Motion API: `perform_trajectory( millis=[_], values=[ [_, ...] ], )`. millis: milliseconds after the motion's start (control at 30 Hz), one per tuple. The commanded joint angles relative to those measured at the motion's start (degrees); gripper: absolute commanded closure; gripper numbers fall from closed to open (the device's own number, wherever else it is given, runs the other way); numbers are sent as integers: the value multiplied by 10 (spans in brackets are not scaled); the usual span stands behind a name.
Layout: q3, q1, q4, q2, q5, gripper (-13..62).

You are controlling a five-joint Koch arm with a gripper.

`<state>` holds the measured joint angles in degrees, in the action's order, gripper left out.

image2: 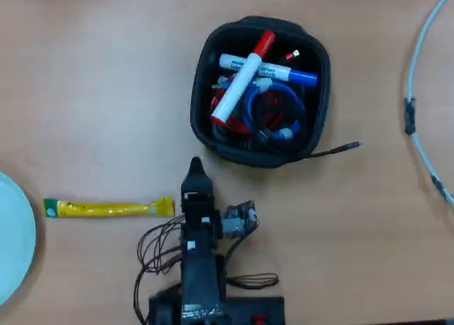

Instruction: Pick up the yellow instant coffee stick, then put it in the black bowl

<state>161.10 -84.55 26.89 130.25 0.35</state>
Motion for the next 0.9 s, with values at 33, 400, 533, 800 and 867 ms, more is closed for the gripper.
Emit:
perform_trajectory(
  millis=[33,400,533,800,867],
  values=[
    [-62,6,167,55,11,-71],
    [-278,76,414,50,11,-67],
    [-327,100,459,46,26,-63],
    [-434,143,545,-44,240,-62],
    [-471,174,583,-69,283,-62]
  ],
)
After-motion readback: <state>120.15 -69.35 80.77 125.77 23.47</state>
